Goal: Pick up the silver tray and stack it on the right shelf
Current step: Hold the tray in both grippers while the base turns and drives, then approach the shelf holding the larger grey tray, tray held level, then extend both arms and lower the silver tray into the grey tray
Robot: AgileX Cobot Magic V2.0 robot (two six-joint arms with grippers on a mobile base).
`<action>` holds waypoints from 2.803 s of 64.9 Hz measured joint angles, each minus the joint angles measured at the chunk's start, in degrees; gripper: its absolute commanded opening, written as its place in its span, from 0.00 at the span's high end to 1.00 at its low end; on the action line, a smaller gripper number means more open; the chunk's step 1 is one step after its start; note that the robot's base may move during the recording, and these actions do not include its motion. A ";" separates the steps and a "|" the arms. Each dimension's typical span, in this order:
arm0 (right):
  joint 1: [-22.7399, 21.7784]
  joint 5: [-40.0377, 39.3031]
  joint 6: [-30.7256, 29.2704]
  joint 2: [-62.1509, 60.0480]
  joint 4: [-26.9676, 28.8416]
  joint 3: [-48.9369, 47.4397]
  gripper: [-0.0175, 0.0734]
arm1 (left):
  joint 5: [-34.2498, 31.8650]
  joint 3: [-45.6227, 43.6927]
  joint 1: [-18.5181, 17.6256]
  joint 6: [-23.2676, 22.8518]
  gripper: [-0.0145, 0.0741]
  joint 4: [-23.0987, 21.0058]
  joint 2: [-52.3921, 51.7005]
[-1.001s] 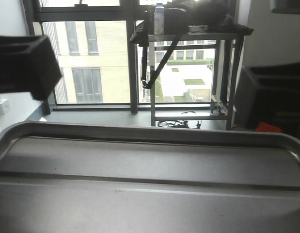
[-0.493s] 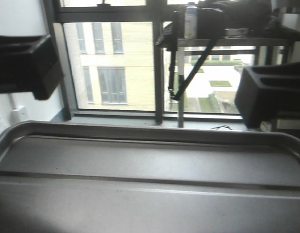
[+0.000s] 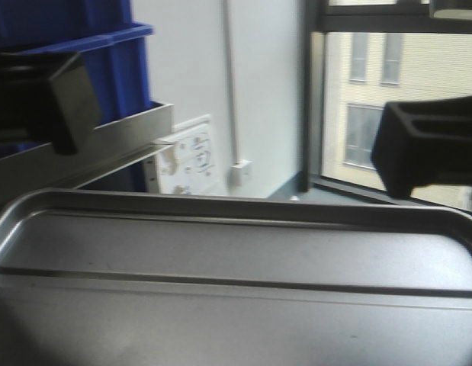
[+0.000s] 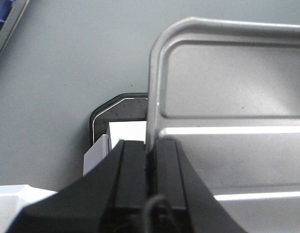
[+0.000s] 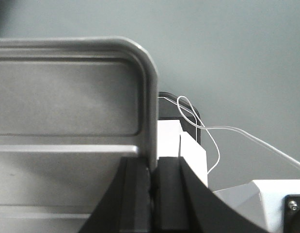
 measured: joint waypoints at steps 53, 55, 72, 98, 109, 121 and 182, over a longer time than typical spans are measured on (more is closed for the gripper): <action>0.00 0.00 0.00 -2.10 0.00 0.00 0.74 | 0.00 0.00 0.00 0.00 0.95 0.00 0.00; 0.00 0.00 0.00 -2.26 0.00 0.00 0.74 | 0.00 0.00 0.00 0.00 0.95 0.00 0.00; 0.00 0.00 0.00 -2.40 0.00 0.00 0.74 | 0.00 0.00 0.00 0.00 0.95 0.00 0.00; 0.00 0.00 0.00 -2.40 0.00 0.00 0.74 | 0.00 0.00 0.00 0.00 0.95 0.00 0.00; 0.00 0.00 0.00 -2.40 0.00 0.00 0.74 | 0.00 0.00 0.00 0.00 0.95 0.00 0.00; 0.00 0.12 0.00 -2.40 0.00 0.00 0.74 | 0.00 0.00 0.00 0.00 0.95 0.00 0.00; 0.00 -0.11 -0.82 -2.45 -0.95 0.00 0.74 | -0.38 -0.10 0.00 0.49 0.95 2.07 0.00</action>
